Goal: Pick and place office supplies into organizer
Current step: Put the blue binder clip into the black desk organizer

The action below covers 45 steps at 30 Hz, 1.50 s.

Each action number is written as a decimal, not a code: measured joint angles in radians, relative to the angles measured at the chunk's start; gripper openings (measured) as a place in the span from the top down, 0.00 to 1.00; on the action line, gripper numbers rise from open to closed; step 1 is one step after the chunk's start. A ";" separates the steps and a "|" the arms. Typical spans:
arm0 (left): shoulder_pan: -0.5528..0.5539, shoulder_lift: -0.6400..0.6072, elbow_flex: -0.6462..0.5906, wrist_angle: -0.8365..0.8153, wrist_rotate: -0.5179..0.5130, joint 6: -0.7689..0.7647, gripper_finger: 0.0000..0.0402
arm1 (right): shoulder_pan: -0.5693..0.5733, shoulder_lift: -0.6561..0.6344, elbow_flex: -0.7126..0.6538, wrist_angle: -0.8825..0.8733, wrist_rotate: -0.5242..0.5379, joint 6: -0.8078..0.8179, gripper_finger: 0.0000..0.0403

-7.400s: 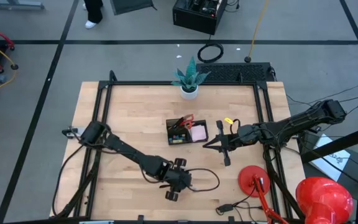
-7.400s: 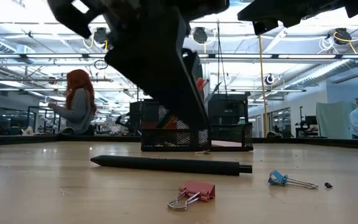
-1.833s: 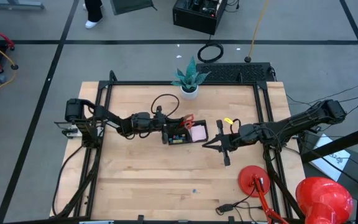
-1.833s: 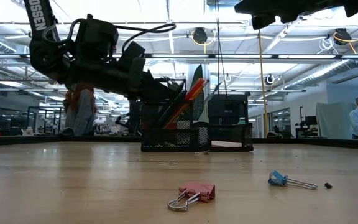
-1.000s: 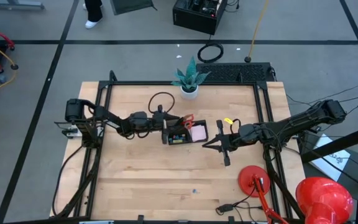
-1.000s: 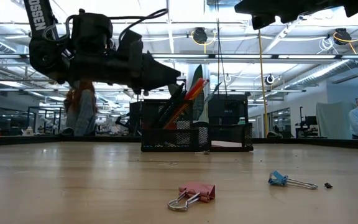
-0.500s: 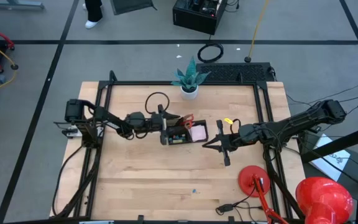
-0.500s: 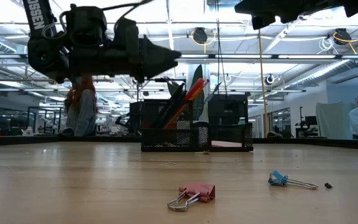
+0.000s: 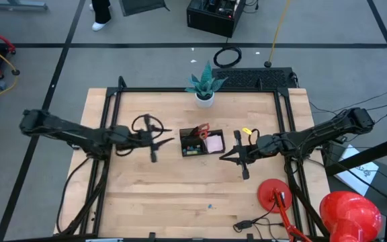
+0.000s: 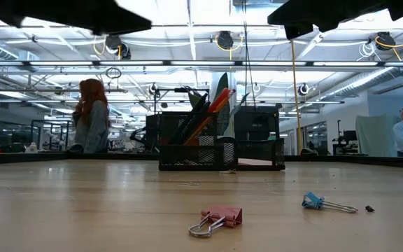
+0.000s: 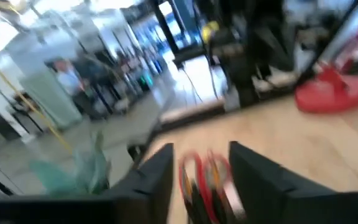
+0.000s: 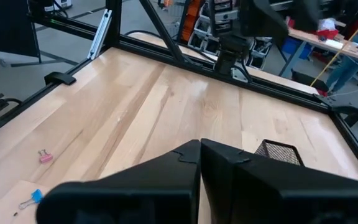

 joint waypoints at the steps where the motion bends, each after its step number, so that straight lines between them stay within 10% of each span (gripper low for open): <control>1: -0.010 -0.048 -0.001 -0.084 -0.001 -0.014 0.65 | 0.000 0.000 0.000 0.000 0.000 0.000 0.99; 7: -0.057 -0.269 -0.026 -0.365 0.037 -0.124 0.97 | 0.000 0.000 -0.013 0.022 0.000 0.029 0.99; 16: -0.090 -0.378 -0.459 0.262 0.160 -0.092 0.99 | -0.001 -0.001 -0.197 0.339 0.000 0.039 0.99; 34: -0.091 -0.397 -0.432 -0.001 0.130 -0.279 1.00 | -0.093 -0.002 -0.221 0.486 -0.141 0.017 0.99; 45: -0.091 -0.397 -0.432 -0.019 0.144 -0.211 0.98 | 0.136 0.095 -0.014 0.050 -0.021 0.117 0.94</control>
